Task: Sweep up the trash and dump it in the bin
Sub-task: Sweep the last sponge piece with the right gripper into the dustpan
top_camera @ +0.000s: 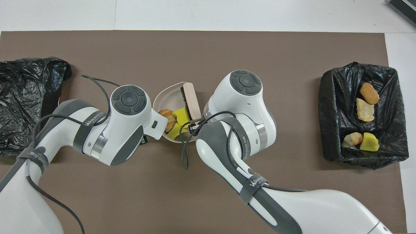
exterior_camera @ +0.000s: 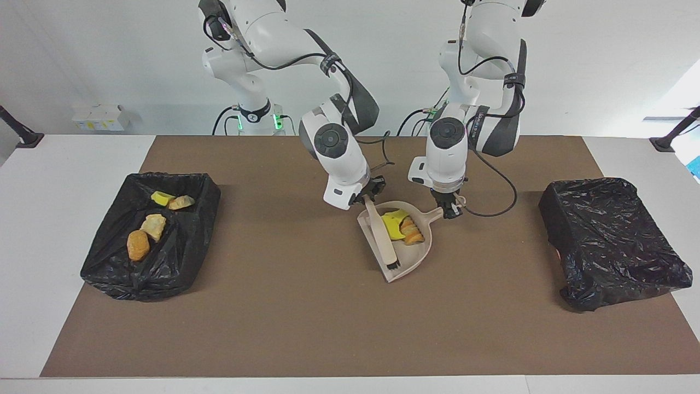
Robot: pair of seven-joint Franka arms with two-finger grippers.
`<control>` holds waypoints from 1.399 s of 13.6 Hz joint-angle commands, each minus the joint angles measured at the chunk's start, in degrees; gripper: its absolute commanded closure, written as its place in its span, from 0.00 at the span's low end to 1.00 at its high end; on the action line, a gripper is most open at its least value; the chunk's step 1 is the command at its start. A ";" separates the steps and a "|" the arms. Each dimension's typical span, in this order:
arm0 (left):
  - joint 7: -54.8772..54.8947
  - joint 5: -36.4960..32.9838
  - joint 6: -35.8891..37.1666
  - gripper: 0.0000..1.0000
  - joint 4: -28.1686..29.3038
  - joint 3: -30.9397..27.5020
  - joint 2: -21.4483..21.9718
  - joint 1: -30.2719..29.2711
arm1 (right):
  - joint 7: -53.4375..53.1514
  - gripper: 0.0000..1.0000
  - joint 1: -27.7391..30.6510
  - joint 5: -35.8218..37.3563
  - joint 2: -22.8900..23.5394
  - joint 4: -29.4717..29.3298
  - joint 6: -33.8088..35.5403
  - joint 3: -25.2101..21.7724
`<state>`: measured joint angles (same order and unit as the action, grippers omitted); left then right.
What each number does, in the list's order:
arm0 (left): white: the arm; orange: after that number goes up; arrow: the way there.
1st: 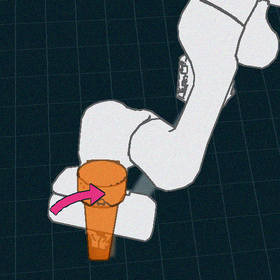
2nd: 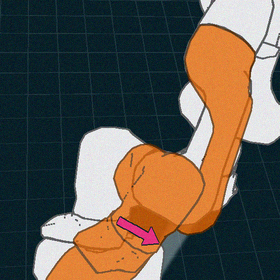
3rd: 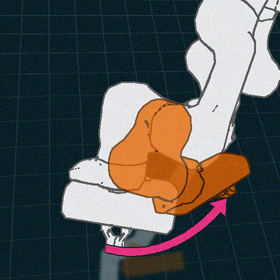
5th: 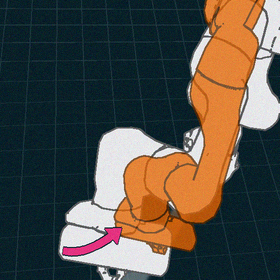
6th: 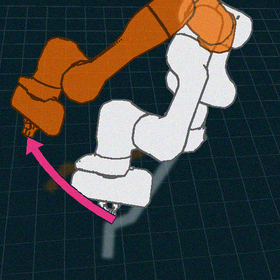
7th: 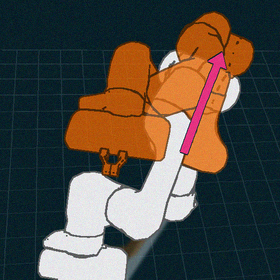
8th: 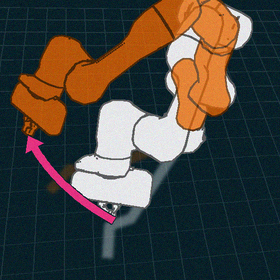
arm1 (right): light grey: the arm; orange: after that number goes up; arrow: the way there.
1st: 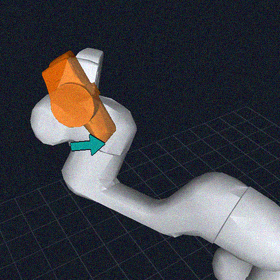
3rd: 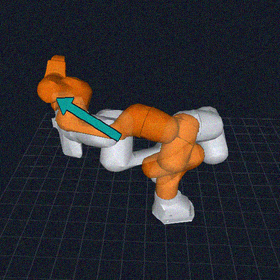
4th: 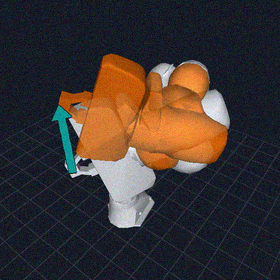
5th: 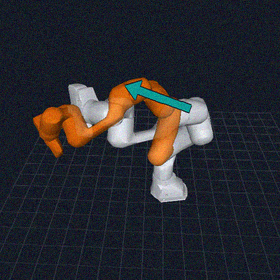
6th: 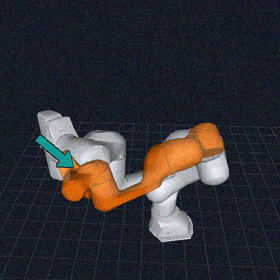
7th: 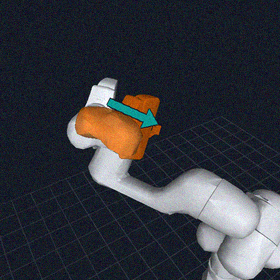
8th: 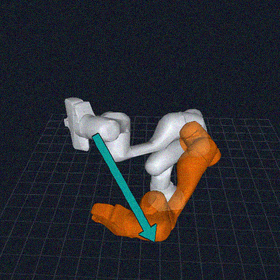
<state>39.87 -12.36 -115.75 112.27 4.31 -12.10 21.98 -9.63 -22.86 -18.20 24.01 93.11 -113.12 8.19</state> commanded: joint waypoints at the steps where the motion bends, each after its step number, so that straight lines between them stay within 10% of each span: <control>1: 2.57 -0.47 -1.15 1.00 2.42 -0.09 1.90 -0.79 | 0.31 1.00 2.99 -0.79 -4.05 1.02 3.50 -0.02; 6: 9.51 -0.47 -2.73 1.00 2.25 -0.09 1.55 -2.89 | 0.22 1.00 4.41 4.66 -8.54 1.02 9.66 -0.20; 16: 13.65 -0.47 -4.84 1.00 2.51 -0.27 1.29 -4.83 | -12.60 1.00 -5.43 3.70 -7.93 14.10 -11.23 0.33; 19: 13.74 -0.47 -5.63 1.00 3.30 -0.18 1.46 -4.92 | -14.00 1.00 -6.75 3.61 -9.68 15.96 -6.09 0.42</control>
<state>52.98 -12.36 -119.32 113.13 3.99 -12.09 17.65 -22.08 -29.55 -14.45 17.02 107.12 -122.00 8.48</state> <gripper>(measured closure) 0.687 0.740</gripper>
